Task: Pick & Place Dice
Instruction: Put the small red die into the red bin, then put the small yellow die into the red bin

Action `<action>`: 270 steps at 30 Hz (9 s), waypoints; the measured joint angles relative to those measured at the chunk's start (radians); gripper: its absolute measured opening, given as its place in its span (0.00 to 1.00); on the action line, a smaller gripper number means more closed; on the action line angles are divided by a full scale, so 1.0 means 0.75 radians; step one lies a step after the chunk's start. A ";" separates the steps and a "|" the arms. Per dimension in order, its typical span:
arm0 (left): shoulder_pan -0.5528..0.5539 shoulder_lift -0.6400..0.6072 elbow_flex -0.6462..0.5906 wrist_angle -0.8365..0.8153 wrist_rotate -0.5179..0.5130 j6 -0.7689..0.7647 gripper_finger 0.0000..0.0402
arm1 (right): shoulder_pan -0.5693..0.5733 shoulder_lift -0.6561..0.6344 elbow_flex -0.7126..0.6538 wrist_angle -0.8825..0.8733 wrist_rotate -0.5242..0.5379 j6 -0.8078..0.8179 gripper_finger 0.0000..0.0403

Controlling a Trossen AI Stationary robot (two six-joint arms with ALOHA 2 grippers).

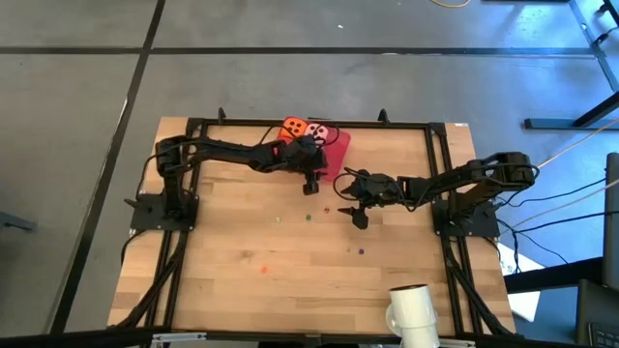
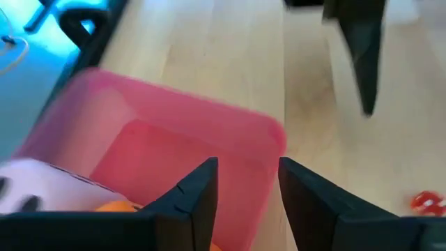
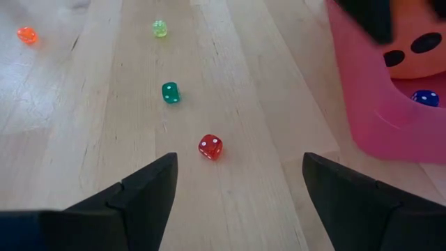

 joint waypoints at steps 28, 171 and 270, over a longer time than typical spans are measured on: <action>0.008 -0.763 -0.581 -0.157 -0.169 -0.292 0.32 | 0.079 0.512 0.303 0.098 0.017 -0.140 0.51; 0.007 -0.763 -0.595 -0.161 -0.065 -0.297 0.32 | -0.732 0.472 1.022 -1.117 0.213 -0.494 0.55; -0.076 -0.795 -0.680 -0.699 -0.190 -0.357 0.32 | -0.109 0.094 0.818 -1.472 0.110 -0.004 0.55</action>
